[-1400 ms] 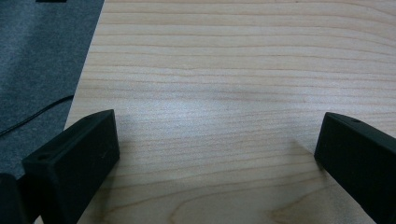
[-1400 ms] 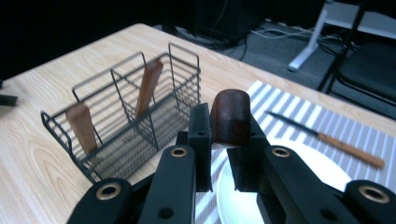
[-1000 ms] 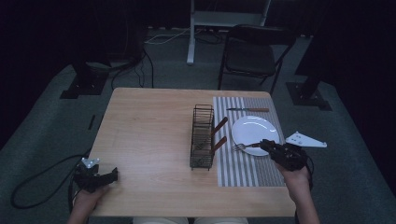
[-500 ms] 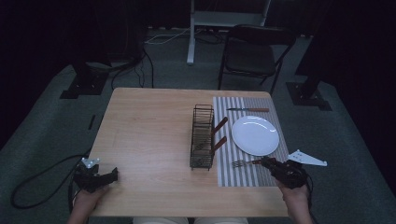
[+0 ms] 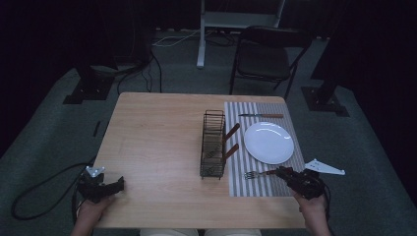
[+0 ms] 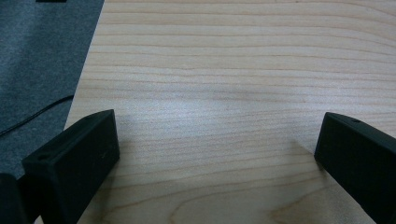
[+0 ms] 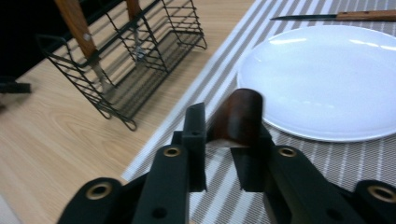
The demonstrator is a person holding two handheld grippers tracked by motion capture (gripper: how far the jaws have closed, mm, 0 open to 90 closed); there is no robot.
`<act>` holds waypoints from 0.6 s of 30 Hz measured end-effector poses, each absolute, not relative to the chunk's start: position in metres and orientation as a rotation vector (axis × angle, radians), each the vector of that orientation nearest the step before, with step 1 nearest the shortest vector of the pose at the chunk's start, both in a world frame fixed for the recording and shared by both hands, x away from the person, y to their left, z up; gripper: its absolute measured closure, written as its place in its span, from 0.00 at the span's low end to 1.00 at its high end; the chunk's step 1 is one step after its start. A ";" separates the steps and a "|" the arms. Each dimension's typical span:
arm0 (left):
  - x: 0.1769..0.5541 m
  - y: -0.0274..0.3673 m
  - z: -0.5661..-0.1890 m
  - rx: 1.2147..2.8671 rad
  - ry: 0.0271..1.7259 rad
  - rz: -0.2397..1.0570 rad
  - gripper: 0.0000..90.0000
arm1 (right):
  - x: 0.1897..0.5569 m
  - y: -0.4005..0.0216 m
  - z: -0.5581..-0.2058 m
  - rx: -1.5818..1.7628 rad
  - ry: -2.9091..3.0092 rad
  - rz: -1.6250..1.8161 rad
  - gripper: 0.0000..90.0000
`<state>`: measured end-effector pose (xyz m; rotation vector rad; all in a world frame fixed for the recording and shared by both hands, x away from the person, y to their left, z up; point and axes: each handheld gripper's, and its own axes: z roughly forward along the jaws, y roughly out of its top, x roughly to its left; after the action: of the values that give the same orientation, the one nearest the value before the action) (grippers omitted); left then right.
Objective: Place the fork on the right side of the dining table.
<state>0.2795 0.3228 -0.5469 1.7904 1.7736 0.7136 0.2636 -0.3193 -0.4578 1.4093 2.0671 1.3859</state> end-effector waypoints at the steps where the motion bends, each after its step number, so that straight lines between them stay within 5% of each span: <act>1: 0.280 0.323 -0.547 1.791 1.773 0.714 0.00 | 0.265 -0.323 -0.461 1.406 2.069 1.374 0.81; 18: 0.279 0.323 -0.547 1.793 1.774 0.713 0.00 | 0.279 -0.356 -0.496 1.494 2.093 1.363 0.68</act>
<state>0.2794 0.3230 -0.5468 1.7933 1.7737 0.7131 0.2790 -0.3560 -0.4965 1.4944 2.0928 1.3630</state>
